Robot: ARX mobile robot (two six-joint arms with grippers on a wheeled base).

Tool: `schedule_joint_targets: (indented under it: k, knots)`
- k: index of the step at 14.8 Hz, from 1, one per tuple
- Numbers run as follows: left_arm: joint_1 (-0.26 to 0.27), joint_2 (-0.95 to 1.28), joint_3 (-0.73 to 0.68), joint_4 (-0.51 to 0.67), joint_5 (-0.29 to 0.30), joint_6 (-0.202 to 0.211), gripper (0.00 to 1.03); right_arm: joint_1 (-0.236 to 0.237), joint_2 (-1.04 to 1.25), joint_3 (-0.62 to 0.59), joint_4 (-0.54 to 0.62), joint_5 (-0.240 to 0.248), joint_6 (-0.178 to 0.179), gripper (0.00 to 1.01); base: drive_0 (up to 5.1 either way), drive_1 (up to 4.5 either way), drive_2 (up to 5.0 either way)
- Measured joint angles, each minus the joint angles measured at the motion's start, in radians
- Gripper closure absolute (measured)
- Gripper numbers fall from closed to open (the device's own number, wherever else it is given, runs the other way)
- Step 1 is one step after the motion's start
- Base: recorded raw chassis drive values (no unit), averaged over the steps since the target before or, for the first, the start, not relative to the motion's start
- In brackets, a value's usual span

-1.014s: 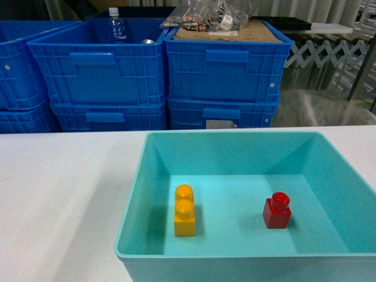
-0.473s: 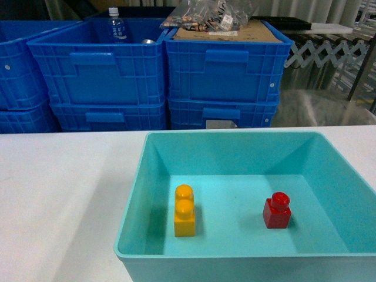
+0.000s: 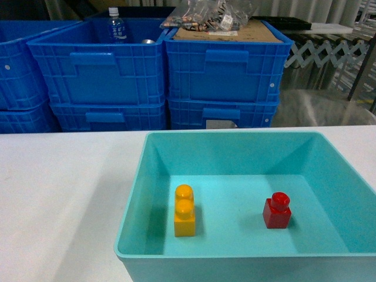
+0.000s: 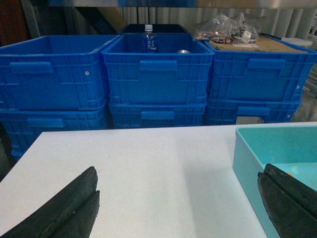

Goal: Pick red block from blue box to shelf

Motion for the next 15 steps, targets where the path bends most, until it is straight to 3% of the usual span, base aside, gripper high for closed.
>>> schedule_joint_targets:
  k: [11, 12, 14, 15]
  knots:
    - [0.000, 0.000, 0.000, 0.000, 0.000, 0.000, 0.05, 0.000, 0.000, 0.000, 0.000, 0.000, 0.000, 0.03, 0.0, 0.00, 0.0]
    - [0.000, 0.000, 0.000, -0.001, 0.000, 0.000, 0.05, -0.009, 0.045, 0.047, -0.158, -0.025, -0.016, 0.03, 0.0, 0.00, 0.0]
    - [0.000, 0.000, 0.000, 0.000, 0.000, 0.000, 0.05, -0.132, 0.211, 0.118, -0.342, -0.138, -0.064, 0.03, 0.0, 0.00, 0.0]
    - [0.000, 0.000, 0.000, -0.001, 0.000, 0.000, 0.05, -0.187, 0.243, 0.121, -0.307, -0.182, -0.076, 0.03, 0.0, 0.00, 0.0]
